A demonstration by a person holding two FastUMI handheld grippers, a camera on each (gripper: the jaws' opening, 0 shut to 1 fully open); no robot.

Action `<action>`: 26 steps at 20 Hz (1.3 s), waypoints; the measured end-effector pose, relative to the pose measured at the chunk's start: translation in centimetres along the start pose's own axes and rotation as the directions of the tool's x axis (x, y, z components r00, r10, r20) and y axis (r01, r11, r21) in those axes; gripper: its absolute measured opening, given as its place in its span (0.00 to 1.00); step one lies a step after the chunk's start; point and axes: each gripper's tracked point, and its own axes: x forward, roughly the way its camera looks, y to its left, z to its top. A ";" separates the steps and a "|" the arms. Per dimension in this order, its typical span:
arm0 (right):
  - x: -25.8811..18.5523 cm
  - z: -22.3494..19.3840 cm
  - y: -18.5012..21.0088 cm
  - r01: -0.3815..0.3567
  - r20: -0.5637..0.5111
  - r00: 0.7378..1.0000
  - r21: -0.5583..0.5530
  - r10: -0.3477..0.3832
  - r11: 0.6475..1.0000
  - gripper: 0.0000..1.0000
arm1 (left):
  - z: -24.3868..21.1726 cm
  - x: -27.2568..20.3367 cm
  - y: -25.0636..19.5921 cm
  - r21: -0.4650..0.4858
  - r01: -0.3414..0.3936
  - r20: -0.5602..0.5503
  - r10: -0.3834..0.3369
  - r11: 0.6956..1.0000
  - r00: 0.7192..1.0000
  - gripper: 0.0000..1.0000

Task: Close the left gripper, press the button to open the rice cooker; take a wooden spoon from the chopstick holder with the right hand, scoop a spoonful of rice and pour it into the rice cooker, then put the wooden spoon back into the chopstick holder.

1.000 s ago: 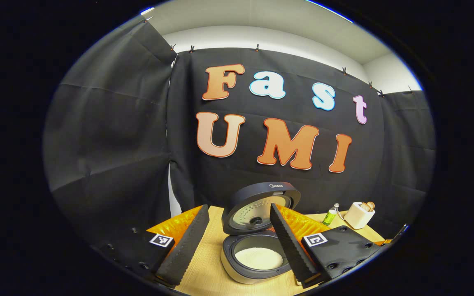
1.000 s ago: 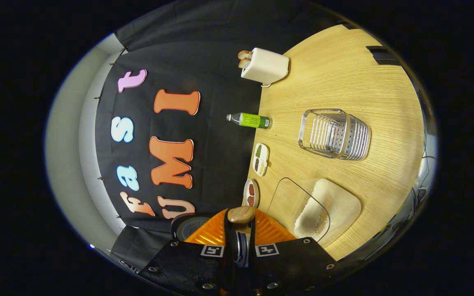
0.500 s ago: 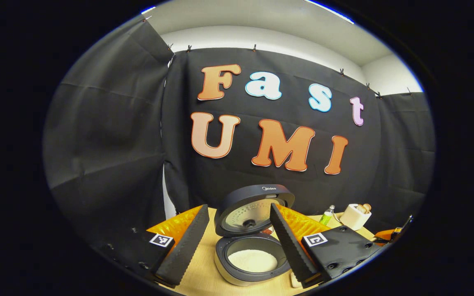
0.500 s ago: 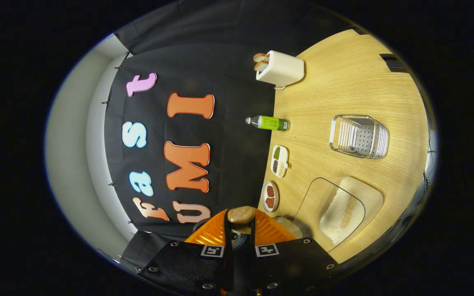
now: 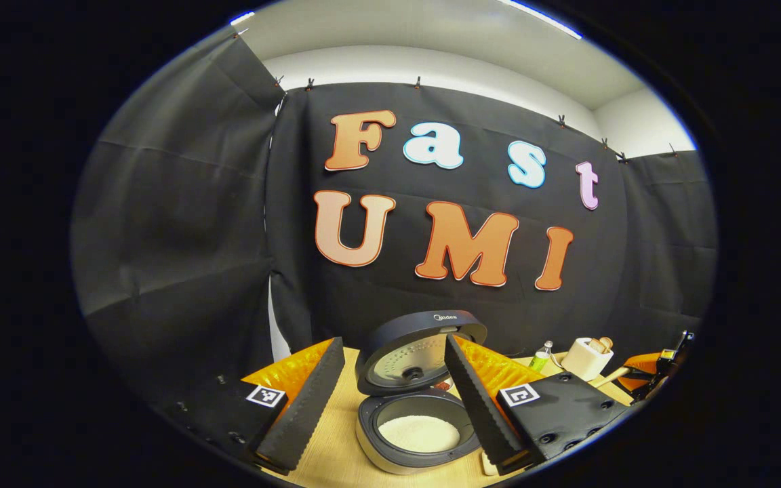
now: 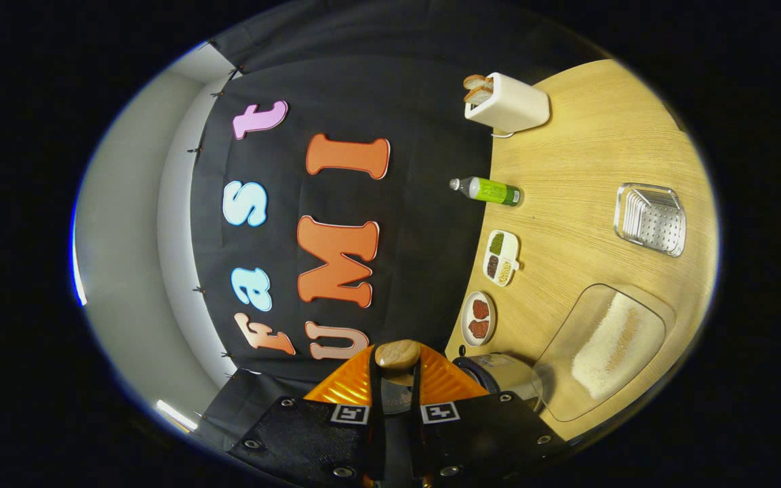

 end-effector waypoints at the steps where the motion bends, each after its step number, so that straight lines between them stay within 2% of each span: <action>1: 0.7 -0.5 0.6 -0.010 -0.010 1.000 -0.004 0.010 1.000 0.14 | 0.0 -0.1 0.4 -0.001 -0.006 -0.001 0.006 1.000 1.000 0.99; 8: 5.4 -4.5 3.6 -0.048 -0.073 0.996 -0.072 0.043 0.996 0.13 | -0.3 -0.3 2.1 0.008 -0.027 -0.014 0.027 1.000 1.000 0.97; 13: 8.0 -6.9 5.2 -0.062 -0.096 0.994 -0.178 0.045 0.982 0.13 | -0.3 -0.2 3.5 0.008 -0.045 -0.016 0.045 0.999 0.999 0.97; 16: 8.8 -7.9 6.4 -0.081 -0.103 0.993 -0.237 0.058 0.968 0.13 | -0.3 -0.1 4.4 0.005 -0.056 -0.019 0.056 0.998 0.998 1.00; 17: 9.1 -8.1 6.6 -0.085 -0.104 0.993 -0.257 0.060 0.963 0.13 | -0.3 -0.2 4.6 0.004 -0.058 -0.018 0.058 0.998 0.998 0.97; 22: 9.9 -9.1 7.4 -0.098 -0.112 0.992 -0.339 0.063 0.936 0.13 | -0.7 0.0 5.2 0.013 -0.058 -0.025 0.058 0.998 0.998 0.98; 26: 10.2 -9.7 7.9 -0.101 -0.109 0.992 -0.430 0.060 0.897 0.13 | -0.4 0.0 5.2 0.026 -0.054 -0.022 0.054 0.998 0.998 0.97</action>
